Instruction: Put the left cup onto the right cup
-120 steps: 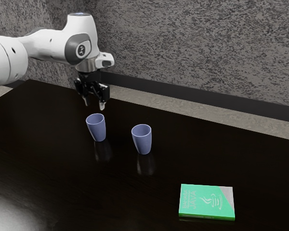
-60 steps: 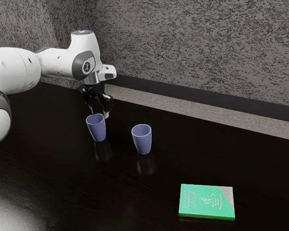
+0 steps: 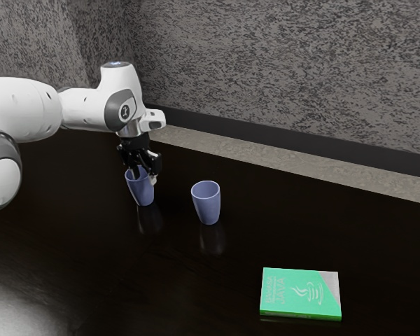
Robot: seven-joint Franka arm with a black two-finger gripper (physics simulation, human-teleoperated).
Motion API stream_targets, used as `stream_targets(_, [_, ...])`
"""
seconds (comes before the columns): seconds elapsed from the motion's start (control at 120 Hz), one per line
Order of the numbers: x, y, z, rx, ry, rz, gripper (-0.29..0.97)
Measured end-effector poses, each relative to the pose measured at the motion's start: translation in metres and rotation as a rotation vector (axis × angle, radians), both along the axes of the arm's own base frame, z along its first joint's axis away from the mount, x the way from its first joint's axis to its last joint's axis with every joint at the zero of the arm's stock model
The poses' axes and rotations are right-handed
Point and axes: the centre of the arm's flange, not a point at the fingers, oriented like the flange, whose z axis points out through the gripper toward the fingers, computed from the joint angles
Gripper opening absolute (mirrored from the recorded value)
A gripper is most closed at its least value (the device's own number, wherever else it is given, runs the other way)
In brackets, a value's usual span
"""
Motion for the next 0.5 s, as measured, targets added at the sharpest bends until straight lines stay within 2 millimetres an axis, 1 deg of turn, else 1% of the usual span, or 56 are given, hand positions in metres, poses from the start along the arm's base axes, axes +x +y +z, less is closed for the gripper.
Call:
stream_targets(0.208, [0.012, 0.001, -0.005, 0.007, -0.015, -0.024, 0.37])
stream_targets(0.392, [0.018, 0.015, -0.011, 0.008, -0.02, -0.027, 0.37])
stream_targets(0.5, [0.02, 0.019, -0.02, 0.005, -0.012, -0.031, 0.37])
